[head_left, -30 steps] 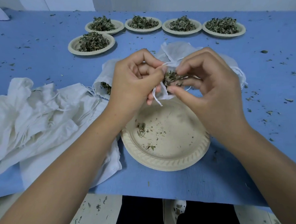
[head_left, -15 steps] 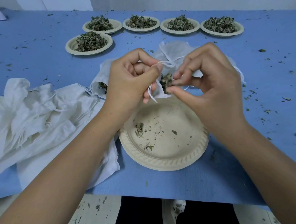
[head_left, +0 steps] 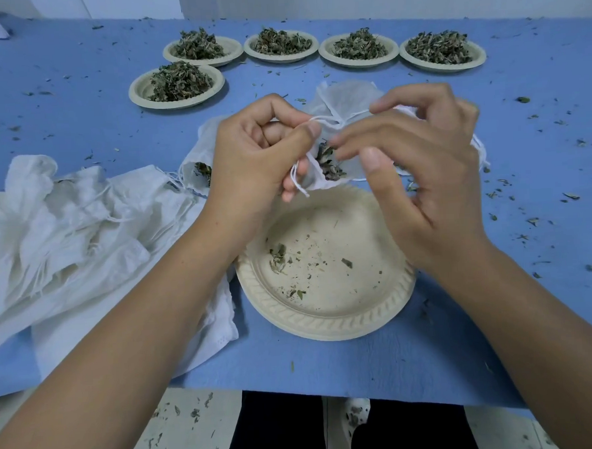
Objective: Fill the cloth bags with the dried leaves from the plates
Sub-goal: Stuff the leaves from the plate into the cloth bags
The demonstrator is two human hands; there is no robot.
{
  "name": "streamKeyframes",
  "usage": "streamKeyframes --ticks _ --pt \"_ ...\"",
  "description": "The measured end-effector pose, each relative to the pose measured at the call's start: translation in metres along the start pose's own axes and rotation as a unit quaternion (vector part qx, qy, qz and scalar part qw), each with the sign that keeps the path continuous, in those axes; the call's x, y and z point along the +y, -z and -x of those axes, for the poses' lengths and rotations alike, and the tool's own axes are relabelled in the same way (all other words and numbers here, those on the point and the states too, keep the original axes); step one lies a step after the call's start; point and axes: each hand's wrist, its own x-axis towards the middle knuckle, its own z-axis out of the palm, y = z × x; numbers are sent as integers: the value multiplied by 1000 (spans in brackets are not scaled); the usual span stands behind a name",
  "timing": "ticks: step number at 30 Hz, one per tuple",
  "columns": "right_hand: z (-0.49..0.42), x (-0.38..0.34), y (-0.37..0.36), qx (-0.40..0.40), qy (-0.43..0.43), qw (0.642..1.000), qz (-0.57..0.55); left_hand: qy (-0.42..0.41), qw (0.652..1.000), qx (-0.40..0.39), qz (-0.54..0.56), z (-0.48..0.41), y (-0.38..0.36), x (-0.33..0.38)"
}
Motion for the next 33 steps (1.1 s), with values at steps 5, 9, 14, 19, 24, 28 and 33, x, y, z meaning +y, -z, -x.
streamKeyframes --ticks 5,9,14,19,24,28,33 --pt "3 -6 -7 -150 -9 989 0 -15 1000 -22 6 1 1 1" --pt "1 -1 -3 -143 -28 989 -33 -7 1000 -11 9 0 0 1" --pt "-2 1 4 -96 -37 995 0 -9 1000 -10 27 1 1 1" --pt "1 -1 -1 -156 -27 986 -55 -16 999 -30 22 2 0 1" --pt "-9 14 21 -64 -177 943 -275 -9 999 26 30 -3 4 1" --pt "-1 13 13 -332 -227 893 -203 -12 999 33 24 -3 2 1" --pt "5 0 3 -404 -259 846 -231 -13 999 38 25 -3 3 1"
